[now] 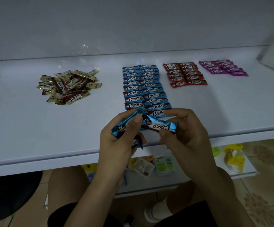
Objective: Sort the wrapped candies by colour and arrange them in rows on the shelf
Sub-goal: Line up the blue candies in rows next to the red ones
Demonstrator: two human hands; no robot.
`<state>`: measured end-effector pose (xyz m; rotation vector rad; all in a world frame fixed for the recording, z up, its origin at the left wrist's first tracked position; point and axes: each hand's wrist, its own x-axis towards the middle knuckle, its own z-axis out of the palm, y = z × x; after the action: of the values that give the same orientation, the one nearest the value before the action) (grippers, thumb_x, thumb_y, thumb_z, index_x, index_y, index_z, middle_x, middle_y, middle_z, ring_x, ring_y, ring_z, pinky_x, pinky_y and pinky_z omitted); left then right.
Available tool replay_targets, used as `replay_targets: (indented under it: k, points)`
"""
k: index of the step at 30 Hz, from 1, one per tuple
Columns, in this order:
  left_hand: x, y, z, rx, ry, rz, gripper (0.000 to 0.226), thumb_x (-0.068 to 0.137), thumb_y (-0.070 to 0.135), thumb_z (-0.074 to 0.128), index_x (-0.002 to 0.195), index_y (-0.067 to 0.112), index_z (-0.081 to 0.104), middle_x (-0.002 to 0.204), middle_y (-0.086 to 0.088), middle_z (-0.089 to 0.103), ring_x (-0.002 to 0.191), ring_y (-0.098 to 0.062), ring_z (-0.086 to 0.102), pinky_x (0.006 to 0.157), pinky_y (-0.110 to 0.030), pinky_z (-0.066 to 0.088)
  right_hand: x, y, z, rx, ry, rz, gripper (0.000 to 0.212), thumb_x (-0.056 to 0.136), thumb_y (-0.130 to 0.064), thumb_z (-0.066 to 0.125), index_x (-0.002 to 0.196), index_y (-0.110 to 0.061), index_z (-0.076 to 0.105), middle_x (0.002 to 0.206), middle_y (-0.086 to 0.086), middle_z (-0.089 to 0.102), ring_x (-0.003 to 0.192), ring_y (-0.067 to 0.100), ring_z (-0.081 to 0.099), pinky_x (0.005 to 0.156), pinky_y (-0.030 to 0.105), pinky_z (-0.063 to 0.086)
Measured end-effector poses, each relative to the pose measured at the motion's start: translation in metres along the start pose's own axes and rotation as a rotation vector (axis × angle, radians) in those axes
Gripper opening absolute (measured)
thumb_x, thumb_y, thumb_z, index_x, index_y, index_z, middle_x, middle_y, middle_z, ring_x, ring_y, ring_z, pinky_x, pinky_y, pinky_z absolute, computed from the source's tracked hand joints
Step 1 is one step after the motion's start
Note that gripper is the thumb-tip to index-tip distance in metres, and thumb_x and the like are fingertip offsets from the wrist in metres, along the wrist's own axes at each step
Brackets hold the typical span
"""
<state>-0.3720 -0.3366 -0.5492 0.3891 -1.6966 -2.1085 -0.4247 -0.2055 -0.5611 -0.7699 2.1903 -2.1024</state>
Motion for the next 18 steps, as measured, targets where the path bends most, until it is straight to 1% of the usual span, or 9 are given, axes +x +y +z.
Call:
replay_targets:
  k: [2,4,6,8,11,12,14,16,18]
  points:
    - [0.0,0.001,0.002,-0.005,-0.004,0.02,0.022,0.08,0.026,0.06,0.099,0.02,0.069,0.075,-0.001,0.07,0.051,-0.01,0.055,0.044,-0.019,0.041,0.001,0.0,0.0,0.018,0.02,0.025,0.029,0.08,-0.01,0.066,0.102,-0.022,0.052,0.096,-0.008,0.071,0.076,0.015,0.067,0.059,0.03,0.056]
    - [-0.001,0.001,0.002,0.014,-0.004,0.056,0.021,0.078,0.024,0.061,0.096,0.02,0.07,0.07,0.001,0.068,0.051,-0.009,0.055,0.045,-0.015,0.041,0.002,-0.002,0.0,0.053,0.08,0.068,0.031,0.078,-0.007,0.074,0.096,-0.021,0.054,0.089,-0.007,0.072,0.072,0.013,0.065,0.056,0.023,0.053]
    - [-0.004,-0.001,0.003,0.045,0.001,0.105,0.019,0.076,0.025,0.061,0.094,0.022,0.07,0.066,0.003,0.067,0.05,-0.007,0.055,0.044,-0.014,0.041,0.001,-0.002,0.002,0.253,0.15,0.162,0.029,0.071,-0.013,0.076,0.093,-0.017,0.058,0.083,0.0,0.072,0.072,0.013,0.065,0.057,0.021,0.051]
    - [-0.006,-0.003,0.005,0.081,-0.008,0.169,0.018,0.077,0.025,0.061,0.093,0.024,0.07,0.071,0.005,0.069,0.055,-0.006,0.058,0.048,-0.014,0.044,-0.001,0.002,0.006,0.448,0.172,0.253,0.032,0.067,-0.019,0.083,0.093,-0.016,0.065,0.086,0.004,0.071,0.076,0.014,0.067,0.06,0.023,0.052]
    - [-0.008,-0.004,0.01,0.137,-0.054,0.236,0.02,0.079,0.022,0.061,0.097,0.024,0.07,0.085,0.01,0.072,0.069,-0.006,0.065,0.057,-0.015,0.05,-0.001,0.003,0.012,0.47,0.168,0.283,0.034,0.07,-0.029,0.078,0.101,-0.018,0.068,0.097,0.003,0.072,0.088,0.016,0.068,0.071,0.027,0.052]
    - [-0.007,-0.004,0.009,0.167,-0.058,0.259,0.02,0.081,0.022,0.06,0.098,0.024,0.07,0.085,0.012,0.072,0.07,-0.005,0.065,0.058,-0.013,0.049,0.002,0.0,0.009,0.453,0.181,0.266,0.032,0.072,-0.03,0.07,0.102,-0.018,0.067,0.097,0.0,0.072,0.091,0.014,0.068,0.074,0.027,0.052]
    - [-0.002,-0.002,0.0,0.25,-0.024,0.297,0.019,0.082,0.024,0.058,0.098,0.027,0.069,0.08,0.015,0.07,0.063,-0.003,0.063,0.057,-0.012,0.047,0.012,-0.005,-0.005,0.333,0.187,0.161,0.026,0.08,-0.027,0.058,0.104,-0.022,0.065,0.097,-0.007,0.072,0.094,0.007,0.067,0.077,0.02,0.051]
    - [0.004,0.0,-0.016,0.354,0.012,0.322,0.018,0.084,0.027,0.057,0.098,0.03,0.067,0.078,0.021,0.069,0.063,0.0,0.061,0.057,-0.009,0.046,0.024,-0.006,-0.024,0.028,0.113,0.031,0.021,0.085,-0.023,0.057,0.106,-0.026,0.059,0.093,-0.015,0.07,0.093,-0.001,0.064,0.073,0.011,0.049]
    - [0.01,0.001,-0.031,0.514,0.008,0.375,0.014,0.089,0.03,0.06,0.1,0.037,0.065,0.083,0.03,0.067,0.074,0.006,0.062,0.063,-0.005,0.046,0.034,-0.002,-0.038,-0.203,0.031,-0.017,0.02,0.079,-0.028,0.062,0.098,-0.028,0.056,0.086,-0.015,0.067,0.087,-0.003,0.063,0.068,0.01,0.049]
